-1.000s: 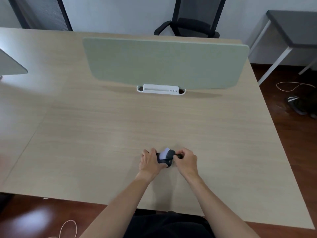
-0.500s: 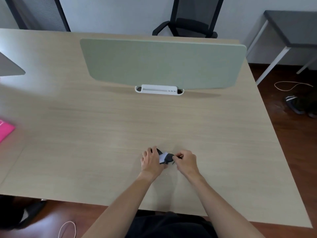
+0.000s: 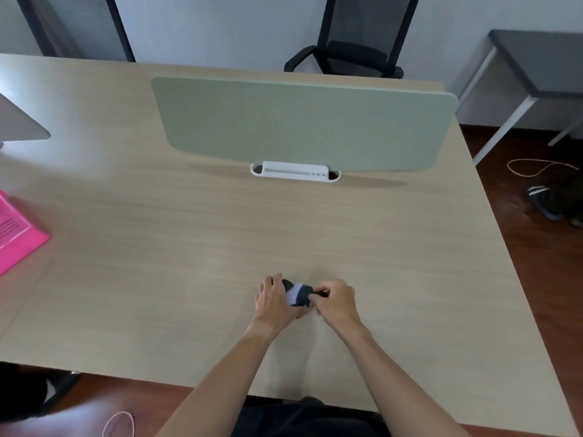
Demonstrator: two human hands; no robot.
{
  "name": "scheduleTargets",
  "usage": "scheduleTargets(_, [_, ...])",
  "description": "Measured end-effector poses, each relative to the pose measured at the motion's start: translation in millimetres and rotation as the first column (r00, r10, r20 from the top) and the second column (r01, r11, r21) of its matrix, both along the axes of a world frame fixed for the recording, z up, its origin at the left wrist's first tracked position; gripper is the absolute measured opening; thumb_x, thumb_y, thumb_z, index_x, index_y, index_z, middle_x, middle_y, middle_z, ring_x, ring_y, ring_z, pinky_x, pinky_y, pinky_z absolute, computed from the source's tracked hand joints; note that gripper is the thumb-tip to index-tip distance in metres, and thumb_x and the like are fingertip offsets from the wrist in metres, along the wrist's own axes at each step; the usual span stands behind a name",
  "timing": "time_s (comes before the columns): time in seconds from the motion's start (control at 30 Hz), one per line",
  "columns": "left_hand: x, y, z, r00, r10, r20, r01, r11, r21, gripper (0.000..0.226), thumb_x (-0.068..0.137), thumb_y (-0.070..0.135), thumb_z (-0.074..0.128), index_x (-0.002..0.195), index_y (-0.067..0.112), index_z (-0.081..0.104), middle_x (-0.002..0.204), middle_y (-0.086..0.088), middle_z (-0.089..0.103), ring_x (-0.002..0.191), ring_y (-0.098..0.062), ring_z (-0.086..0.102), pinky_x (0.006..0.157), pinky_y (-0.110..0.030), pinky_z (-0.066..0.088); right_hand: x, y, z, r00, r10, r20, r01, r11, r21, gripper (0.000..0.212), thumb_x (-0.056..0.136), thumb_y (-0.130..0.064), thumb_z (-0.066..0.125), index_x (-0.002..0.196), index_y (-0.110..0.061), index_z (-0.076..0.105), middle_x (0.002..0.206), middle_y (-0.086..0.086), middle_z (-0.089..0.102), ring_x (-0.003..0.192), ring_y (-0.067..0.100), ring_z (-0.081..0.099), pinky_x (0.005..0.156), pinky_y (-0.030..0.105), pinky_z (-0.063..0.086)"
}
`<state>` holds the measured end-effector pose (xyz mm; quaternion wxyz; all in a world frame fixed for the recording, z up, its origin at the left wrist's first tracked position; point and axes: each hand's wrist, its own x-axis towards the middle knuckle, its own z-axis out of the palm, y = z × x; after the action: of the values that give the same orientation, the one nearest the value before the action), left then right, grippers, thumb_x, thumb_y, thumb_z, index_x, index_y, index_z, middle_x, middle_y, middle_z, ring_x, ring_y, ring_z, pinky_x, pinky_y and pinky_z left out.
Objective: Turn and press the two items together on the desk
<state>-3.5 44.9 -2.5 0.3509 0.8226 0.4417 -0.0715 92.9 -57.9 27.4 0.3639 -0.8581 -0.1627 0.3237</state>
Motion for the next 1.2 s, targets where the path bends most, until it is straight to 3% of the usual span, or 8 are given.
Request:
scheduleTargets(0.1, [0.4,10.1,0.9,0.996,-0.084,-0.02,0.083,0.996,-0.028,0.107,0.06,0.04,0.084,0.146,0.016,0.025,0.136,-0.002,0.042,0.13,-0.025,0.039,0.109,-0.036,0.035,11.9,-5.6,-0.3,0.998,0.015,0.057,-0.011,0.998,-0.067,0.01,0.073,-0.005,0.062,0.068,-0.001,0.07,0.067,0.019,0.068,0.052,0.02,0.053,0.046,0.024,0.041])
scheduleTargets(0.2, [-0.9,14.4,4.4,0.981,-0.184,-0.053,0.183,0.983,-0.028,0.108,0.06,0.038,0.084,0.147,0.02,0.023,0.14,0.001,0.043,0.134,-0.023,0.037,0.112,-0.036,0.03,16.9,-3.8,7.3,0.998,-0.057,0.031,0.056,0.998,0.015,0.009,0.076,-0.007,0.064,0.071,-0.005,0.071,0.066,0.014,0.07,0.058,0.026,0.063,0.044,0.016,0.044])
scheduleTargets(0.27, [-1.6,13.2,9.3,0.977,-0.198,-0.074,0.197,0.98,-0.025,0.108,0.059,0.039,0.082,0.148,0.023,0.023,0.142,0.004,0.044,0.136,-0.021,0.035,0.111,-0.036,0.027,15.2,-0.7,7.3,0.996,-0.085,0.023,0.083,0.994,0.076,0.008,0.075,-0.01,0.068,0.071,-0.003,0.069,0.065,0.014,0.07,0.064,0.029,0.066,0.051,0.023,0.047])
scheduleTargets(0.37, [-2.5,11.9,13.0,0.975,-0.207,-0.081,0.204,0.978,-0.036,0.108,0.057,0.034,0.082,0.147,0.026,0.022,0.14,0.007,0.047,0.133,-0.021,0.035,0.102,-0.034,0.027,7.2,1.5,3.1,0.999,-0.013,0.029,0.011,0.998,0.062,0.01,0.074,-0.007,0.068,0.07,0.001,0.064,0.069,0.021,0.065,0.065,0.031,0.058,0.057,0.03,0.044])
scheduleTargets(0.57, [-4.9,15.3,12.3,0.971,-0.235,-0.04,0.23,0.968,-0.098,0.11,0.062,0.022,0.084,0.15,0.021,0.018,0.142,-0.003,0.044,0.136,-0.025,0.032,0.107,-0.036,0.033,18.4,-4.3,5.3,0.984,0.169,0.057,-0.164,0.984,-0.07,0.012,0.07,0.002,0.062,0.063,-0.006,0.069,0.068,0.01,0.067,0.057,0.018,0.055,0.043,0.013,0.042])
scheduleTargets(0.73, [-8.8,2.0,15.5,0.987,-0.158,0.012,0.158,0.984,-0.082,0.097,0.071,0.027,0.075,0.149,0.017,0.019,0.148,-0.005,0.03,0.138,-0.027,0.028,0.114,-0.041,0.03,22.8,0.7,7.1,0.994,-0.107,0.01,0.106,0.992,0.067,0.006,0.073,-0.005,0.071,0.074,-0.001,0.068,0.07,0.017,0.069,0.047,0.011,0.061,0.044,0.017,0.048])
scheduleTargets(1.0, [-8.1,-12.1,13.3,0.989,0.145,0.038,-0.137,0.977,-0.161,0.089,0.07,0.017,0.08,0.141,0.007,0.029,0.13,-0.014,0.042,0.122,-0.032,0.043,0.095,-0.033,0.041,13.2,-6.1,8.2,0.989,0.134,-0.053,-0.139,0.986,-0.087,0.007,0.068,0.001,0.061,0.068,0.003,0.068,0.057,0.017,0.063,0.045,0.022,0.055,0.042,0.021,0.044])
scheduleTargets(1.2, [-6.3,-10.4,16.8,0.987,0.161,0.028,-0.156,0.979,-0.135,0.075,0.065,0.016,0.082,0.127,0.004,0.041,0.12,-0.012,0.053,0.11,-0.03,0.052,0.082,-0.033,0.046,8.0,-5.0,5.0,0.984,-0.176,-0.018,0.177,0.979,0.104,0.006,0.081,-0.006,0.064,0.08,0.0,0.066,0.074,0.022,0.069,0.05,0.017,0.064,0.04,0.014,0.045])
